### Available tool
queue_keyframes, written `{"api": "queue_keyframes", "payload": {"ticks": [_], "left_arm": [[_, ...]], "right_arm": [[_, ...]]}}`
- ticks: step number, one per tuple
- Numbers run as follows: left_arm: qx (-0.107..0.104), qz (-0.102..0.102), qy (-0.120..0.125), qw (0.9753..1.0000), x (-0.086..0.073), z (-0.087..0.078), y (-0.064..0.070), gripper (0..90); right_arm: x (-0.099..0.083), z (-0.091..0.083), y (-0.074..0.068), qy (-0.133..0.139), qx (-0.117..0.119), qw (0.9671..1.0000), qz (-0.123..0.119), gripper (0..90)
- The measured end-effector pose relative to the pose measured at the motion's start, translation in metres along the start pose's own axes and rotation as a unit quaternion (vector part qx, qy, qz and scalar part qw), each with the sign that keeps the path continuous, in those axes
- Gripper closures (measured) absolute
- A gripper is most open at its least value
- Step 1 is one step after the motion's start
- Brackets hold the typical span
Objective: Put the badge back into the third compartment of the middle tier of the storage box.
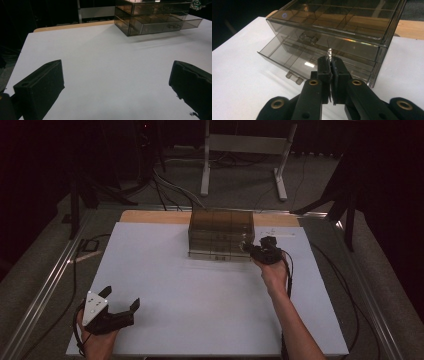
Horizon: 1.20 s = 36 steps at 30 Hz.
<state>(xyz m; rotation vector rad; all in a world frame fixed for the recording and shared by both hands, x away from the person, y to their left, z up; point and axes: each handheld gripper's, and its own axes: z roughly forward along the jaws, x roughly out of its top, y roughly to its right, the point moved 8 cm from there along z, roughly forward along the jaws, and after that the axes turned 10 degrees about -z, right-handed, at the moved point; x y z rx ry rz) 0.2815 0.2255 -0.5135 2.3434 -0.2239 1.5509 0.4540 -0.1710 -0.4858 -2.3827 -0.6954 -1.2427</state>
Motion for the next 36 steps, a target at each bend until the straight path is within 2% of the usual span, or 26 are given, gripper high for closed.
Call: {"api": "queue_keyframes", "payload": {"ticks": [29,36], "left_arm": [[-0.003,0.004,-0.003,1.0,-0.001,0.001,0.002,0.8],[-0.003,0.004,-0.003,1.0,-0.001,0.001,0.002,0.7]], "right_arm": [[-0.015,0.025,0.001,-0.049,0.008,0.9987,0.011,87.3],[-0.019,0.032,0.002,-0.059,0.008,0.998,0.02,87.2]]}}
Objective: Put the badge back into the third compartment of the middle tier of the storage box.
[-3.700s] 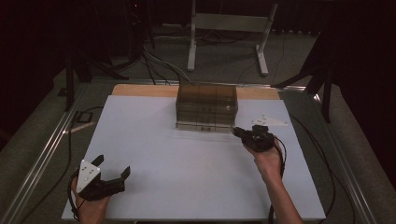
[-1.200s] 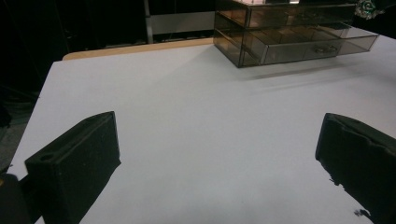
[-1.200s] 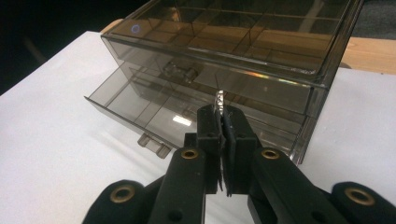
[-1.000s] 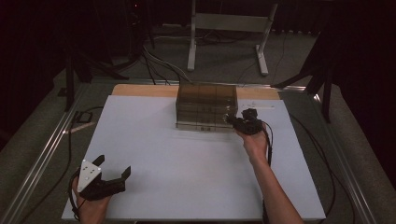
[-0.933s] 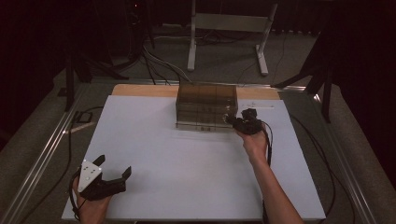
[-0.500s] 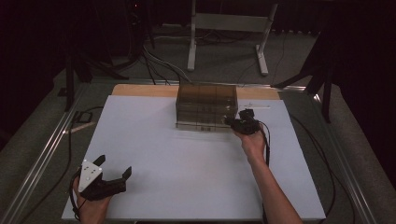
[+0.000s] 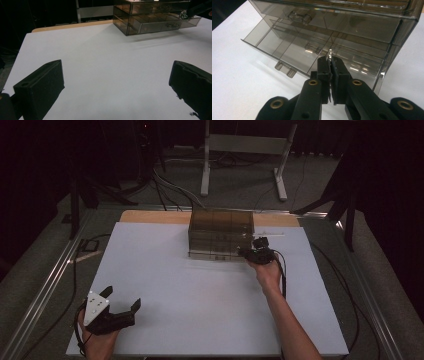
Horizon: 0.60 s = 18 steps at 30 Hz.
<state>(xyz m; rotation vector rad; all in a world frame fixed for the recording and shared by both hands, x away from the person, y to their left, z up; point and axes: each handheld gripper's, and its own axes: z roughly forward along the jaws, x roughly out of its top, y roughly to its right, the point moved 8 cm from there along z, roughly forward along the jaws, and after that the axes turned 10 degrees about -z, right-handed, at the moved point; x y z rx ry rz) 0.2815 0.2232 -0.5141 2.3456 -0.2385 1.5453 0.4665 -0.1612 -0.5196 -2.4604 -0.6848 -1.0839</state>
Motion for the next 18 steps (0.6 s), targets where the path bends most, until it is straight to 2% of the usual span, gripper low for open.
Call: {"api": "queue_keyframes", "payload": {"ticks": [6,7,13,18], "left_arm": [[0.0,0.0,0.0,1.0,0.0,0.0,0.0,0.8],[0.0,-0.001,0.0,1.0,0.0,0.0,0.0,0.7],[0.0,-0.001,0.0,1.0,0.0,0.0,-0.001,0.8],[0.0,0.0,0.0,1.0,0.0,0.0,0.0,0.7]], "right_arm": [[-0.002,0.006,0.004,-0.007,-0.009,0.9999,0.009,86.9],[-0.002,0.006,0.004,-0.008,-0.01,0.9999,0.009,84.2],[0.004,0.0,0.008,0.02,-0.027,0.9994,0.013,49.3],[0.008,-0.007,0.006,0.035,-0.037,0.9987,0.002,22.4]]}}
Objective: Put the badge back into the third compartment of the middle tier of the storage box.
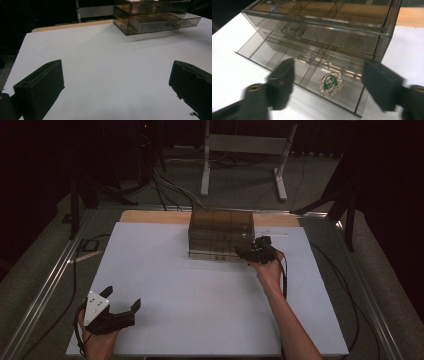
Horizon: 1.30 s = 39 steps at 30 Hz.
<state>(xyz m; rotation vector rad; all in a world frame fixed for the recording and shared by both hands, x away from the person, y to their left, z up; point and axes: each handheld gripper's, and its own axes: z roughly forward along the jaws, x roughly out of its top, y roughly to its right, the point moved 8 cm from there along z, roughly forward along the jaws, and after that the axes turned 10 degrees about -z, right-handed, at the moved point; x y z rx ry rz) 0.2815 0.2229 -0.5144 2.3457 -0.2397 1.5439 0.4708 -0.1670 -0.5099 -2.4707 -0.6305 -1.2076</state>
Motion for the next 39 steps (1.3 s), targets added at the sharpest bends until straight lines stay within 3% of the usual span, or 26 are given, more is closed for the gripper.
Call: {"api": "queue_keyframes", "payload": {"ticks": [5,10,20,39], "left_arm": [[0.0,0.0,0.0,1.0,0.0,0.0,0.0,0.7],[0.001,0.0,0.0,1.0,0.0,0.0,0.0,0.7],[0.0,0.0,-0.001,1.0,0.0,0.0,0.0,0.7],[0.004,-0.003,0.001,1.0,0.0,-0.001,-0.002,0.7]], "right_arm": [[0.001,-0.003,0.0,-0.003,-0.015,0.9996,-0.025,11.9],[0.0,-0.006,0.001,-0.006,-0.024,0.9992,-0.032,4.7],[-0.001,-0.017,0.005,-0.018,-0.038,0.9978,-0.052,0.0],[-0.012,-0.051,0.005,-0.009,-0.048,0.995,-0.087,0.0]]}}
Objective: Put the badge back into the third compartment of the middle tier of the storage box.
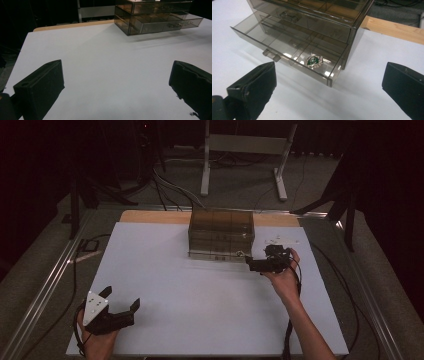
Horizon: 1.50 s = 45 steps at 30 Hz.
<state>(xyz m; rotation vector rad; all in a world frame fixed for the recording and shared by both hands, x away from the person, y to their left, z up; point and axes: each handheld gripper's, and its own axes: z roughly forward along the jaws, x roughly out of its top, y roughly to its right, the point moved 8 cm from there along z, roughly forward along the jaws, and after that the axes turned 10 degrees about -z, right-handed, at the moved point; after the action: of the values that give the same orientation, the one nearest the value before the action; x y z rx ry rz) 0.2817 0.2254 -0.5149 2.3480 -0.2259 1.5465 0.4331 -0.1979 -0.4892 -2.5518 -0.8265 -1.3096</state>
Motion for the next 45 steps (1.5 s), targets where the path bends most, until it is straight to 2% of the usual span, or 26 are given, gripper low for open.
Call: {"api": "queue_keyframes", "payload": {"ticks": [14,19,22,26,31,36,45], "left_arm": [[0.0,-0.003,0.003,1.0,0.0,0.0,-0.001,0.7],[-0.003,-0.007,0.005,1.0,0.001,0.0,-0.001,0.7],[-0.002,-0.008,0.005,1.0,0.001,0.0,-0.001,0.7],[-0.001,-0.009,0.006,0.9999,0.001,0.0,-0.002,0.7],[-0.003,-0.017,0.009,0.9998,0.001,-0.001,-0.004,0.7],[-0.006,-0.028,0.012,0.9995,0.001,-0.001,-0.007,0.7],[-0.009,-0.038,0.02,0.9991,0.001,-0.001,-0.011,0.7]], "right_arm": [[-0.014,-0.031,-0.013,0.023,0.018,0.9996,0.001,0.0],[-0.029,-0.037,-0.011,0.022,0.008,0.9996,0.013,0.0],[-0.036,-0.041,-0.008,0.034,0.003,0.9991,0.024,0.0],[-0.048,-0.042,-0.007,0.026,-0.003,0.9995,0.02,0.0],[-0.062,-0.045,-0.011,0.041,-0.005,0.999,0.017,0.0],[-0.076,-0.053,-0.013,0.068,-0.003,0.9973,0.026,0.0],[-0.093,-0.065,-0.016,0.092,-0.002,0.9954,0.028,0.0]]}}
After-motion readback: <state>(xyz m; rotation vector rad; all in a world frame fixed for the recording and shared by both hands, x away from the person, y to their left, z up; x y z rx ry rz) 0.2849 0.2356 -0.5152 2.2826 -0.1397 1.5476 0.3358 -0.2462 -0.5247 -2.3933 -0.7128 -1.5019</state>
